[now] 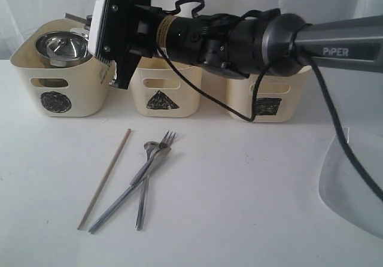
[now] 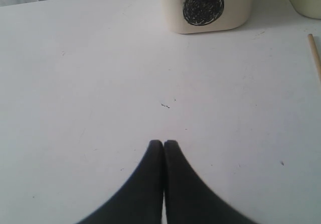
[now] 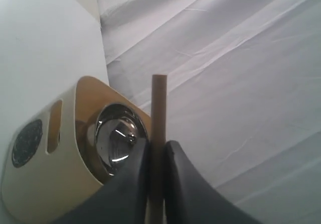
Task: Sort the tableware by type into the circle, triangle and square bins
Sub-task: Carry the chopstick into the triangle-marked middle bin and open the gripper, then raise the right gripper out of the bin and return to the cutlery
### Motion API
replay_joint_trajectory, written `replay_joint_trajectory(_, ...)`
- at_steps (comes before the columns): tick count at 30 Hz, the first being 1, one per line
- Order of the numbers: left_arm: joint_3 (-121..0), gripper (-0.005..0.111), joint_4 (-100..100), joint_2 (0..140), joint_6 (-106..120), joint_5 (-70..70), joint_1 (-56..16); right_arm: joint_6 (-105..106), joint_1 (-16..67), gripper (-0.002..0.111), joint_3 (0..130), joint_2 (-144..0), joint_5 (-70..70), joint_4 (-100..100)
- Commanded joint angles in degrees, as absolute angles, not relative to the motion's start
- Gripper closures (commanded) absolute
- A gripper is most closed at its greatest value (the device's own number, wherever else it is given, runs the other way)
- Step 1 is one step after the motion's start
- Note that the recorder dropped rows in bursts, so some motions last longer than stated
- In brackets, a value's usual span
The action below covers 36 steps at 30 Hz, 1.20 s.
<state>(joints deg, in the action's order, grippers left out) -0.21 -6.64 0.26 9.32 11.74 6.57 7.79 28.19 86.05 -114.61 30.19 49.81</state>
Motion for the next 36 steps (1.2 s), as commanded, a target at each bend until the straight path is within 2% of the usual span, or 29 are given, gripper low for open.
replay_joint_trajectory(1,0.0,0.107,-7.0,0.0,9.4,11.9,6.6,16.9,28.0,0.108,86.2,-116.6,30.7,39.9)
replay_joint_trajectory(5,0.0,0.107,-7.0,0.0,9.4,11.9,6.6,18.8,28.0,0.108,87.0,-118.4,32.8,35.0)
replay_joint_trajectory(10,0.0,0.107,-7.0,0.0,9.4,11.9,6.6,17.4,28.0,0.108,89.0,-120.4,37.4,18.9)
replay_joint_trajectory(18,0.0,0.107,-7.0,0.0,9.4,11.9,6.6,10.0,28.0,0.108,83.4,-118.2,44.5,18.3)
replay_joint_trajectory(26,0.0,0.107,-7.0,0.0,9.4,11.9,6.6,10.3,24.4,0.108,73.7,-115.5,57.1,3.2)
replay_joint_trajectory(36,0.0,0.107,-7.0,0.0,9.4,11.9,6.6,1.6,19.3,0.108,79.1,-121.2,56.5,3.2)
